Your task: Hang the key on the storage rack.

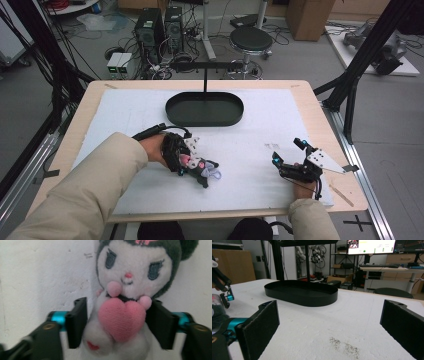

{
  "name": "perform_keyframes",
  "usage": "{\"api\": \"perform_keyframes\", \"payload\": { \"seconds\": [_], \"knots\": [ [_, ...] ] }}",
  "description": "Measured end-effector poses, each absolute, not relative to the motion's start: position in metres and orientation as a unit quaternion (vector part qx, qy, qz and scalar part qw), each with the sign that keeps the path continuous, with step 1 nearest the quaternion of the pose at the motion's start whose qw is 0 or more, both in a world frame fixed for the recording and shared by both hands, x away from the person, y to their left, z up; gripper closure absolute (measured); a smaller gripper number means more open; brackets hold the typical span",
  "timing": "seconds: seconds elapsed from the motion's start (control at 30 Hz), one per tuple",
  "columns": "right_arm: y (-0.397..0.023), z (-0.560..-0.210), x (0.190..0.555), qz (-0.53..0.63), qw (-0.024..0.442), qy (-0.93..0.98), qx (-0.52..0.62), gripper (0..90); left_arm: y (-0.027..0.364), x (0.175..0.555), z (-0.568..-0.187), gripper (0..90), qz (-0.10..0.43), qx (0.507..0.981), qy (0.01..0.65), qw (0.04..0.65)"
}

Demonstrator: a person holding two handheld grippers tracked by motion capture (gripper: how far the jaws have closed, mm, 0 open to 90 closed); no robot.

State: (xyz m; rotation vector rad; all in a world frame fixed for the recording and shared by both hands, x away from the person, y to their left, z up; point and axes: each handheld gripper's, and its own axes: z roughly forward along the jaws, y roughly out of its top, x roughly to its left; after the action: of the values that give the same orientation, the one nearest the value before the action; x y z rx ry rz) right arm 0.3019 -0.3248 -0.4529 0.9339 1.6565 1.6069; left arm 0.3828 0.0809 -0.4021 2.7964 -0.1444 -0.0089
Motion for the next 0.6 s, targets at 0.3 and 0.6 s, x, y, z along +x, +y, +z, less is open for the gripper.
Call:
{"api": "perform_keyframes", "payload": {
  "seconds": [0.3, 0.6],
  "knots": [
    [-0.325, -0.453, 0.302, 0.611, 0.32, 0.631, 0.356, 1.4, 0.083, 0.381, -0.398, 54.4, 0.003, 0.984, -0.056, 0.17],
    [-0.325, -0.453, 0.302, 0.611, 0.32, 0.631, 0.356, 1.4, 0.093, 0.387, -0.385, 57.2, 0.023, 0.979, -0.003, 0.201]
  ]
}}
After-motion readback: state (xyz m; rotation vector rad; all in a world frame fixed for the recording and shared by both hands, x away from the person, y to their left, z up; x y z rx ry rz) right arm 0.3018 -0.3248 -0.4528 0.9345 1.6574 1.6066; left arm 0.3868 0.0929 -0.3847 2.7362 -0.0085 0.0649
